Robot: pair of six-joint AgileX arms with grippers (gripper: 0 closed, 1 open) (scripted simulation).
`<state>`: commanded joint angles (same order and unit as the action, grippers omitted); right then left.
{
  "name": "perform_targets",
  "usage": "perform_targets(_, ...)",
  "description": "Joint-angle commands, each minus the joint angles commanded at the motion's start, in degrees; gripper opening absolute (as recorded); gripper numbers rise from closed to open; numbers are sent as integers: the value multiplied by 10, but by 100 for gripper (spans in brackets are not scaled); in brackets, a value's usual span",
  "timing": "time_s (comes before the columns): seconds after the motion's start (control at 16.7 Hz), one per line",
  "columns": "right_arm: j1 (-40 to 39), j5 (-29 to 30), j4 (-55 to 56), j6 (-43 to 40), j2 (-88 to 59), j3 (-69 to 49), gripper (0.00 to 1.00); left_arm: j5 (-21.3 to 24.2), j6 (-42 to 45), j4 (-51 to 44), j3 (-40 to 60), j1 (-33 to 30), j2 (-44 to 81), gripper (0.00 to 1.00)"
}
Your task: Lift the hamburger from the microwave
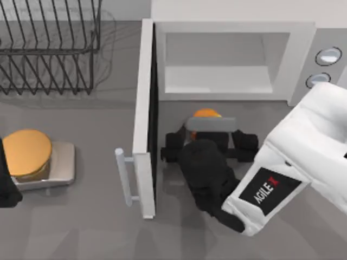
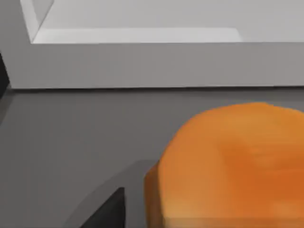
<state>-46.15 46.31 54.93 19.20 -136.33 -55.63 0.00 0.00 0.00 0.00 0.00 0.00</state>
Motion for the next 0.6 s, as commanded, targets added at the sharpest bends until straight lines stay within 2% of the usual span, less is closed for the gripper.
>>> perform_targets(0.18, 22, -23, -22, -9, -41, -58, 100, 0, 0, 0, 0, 0, 0, 100)
perform_targets(0.6, 108, -111, -107, -46, -169, -298, 100, 0, 0, 0, 0, 0, 0, 100)
